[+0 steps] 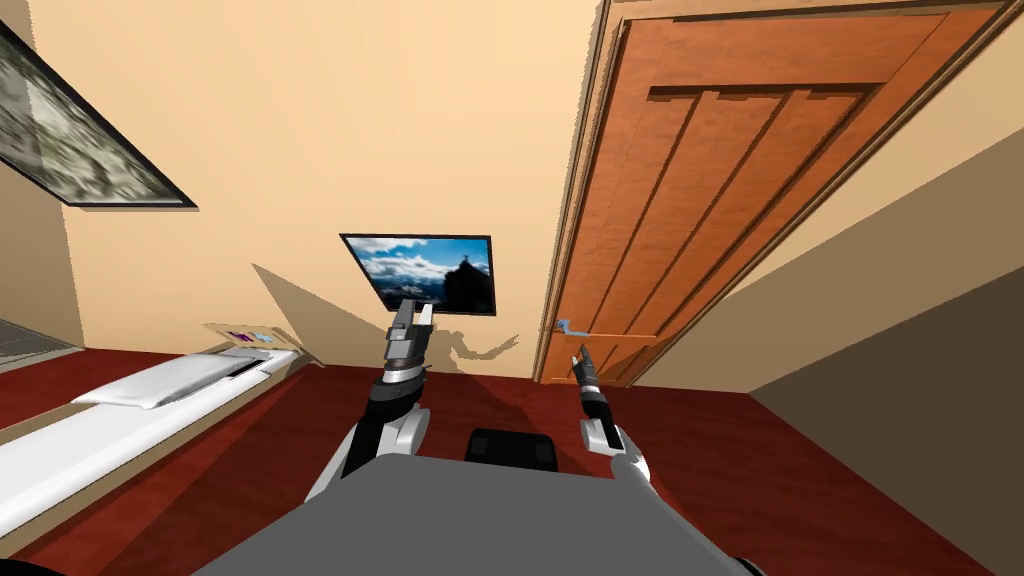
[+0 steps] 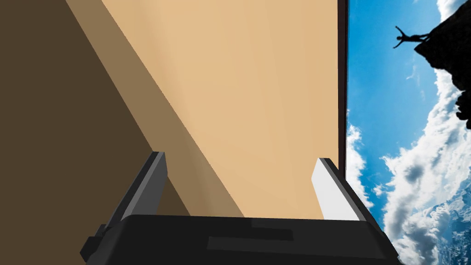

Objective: Pull the door open

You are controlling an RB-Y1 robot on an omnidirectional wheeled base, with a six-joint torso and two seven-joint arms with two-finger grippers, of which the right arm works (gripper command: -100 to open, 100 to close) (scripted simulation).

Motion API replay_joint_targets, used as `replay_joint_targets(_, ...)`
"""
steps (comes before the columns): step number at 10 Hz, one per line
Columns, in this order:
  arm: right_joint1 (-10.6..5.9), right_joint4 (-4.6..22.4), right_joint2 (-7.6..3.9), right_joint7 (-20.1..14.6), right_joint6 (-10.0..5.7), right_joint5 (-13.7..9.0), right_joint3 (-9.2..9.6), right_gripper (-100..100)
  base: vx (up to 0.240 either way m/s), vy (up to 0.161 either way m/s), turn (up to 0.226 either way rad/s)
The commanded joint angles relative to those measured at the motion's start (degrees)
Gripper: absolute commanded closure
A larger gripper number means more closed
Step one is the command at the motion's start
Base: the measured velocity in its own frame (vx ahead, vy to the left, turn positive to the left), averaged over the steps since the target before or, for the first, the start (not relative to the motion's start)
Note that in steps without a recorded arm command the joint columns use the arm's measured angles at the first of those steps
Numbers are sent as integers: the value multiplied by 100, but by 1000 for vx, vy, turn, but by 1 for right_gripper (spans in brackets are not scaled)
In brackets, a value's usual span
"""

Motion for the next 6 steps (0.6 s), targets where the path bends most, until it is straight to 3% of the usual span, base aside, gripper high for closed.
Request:
replay_joint_targets(1,-108,286,-32,-54,-43,-32,-4,-100,9,-90,190)
replay_joint_targets(6,-327,912,-83,-153,-133,-101,-10,-100,9,-86,129)
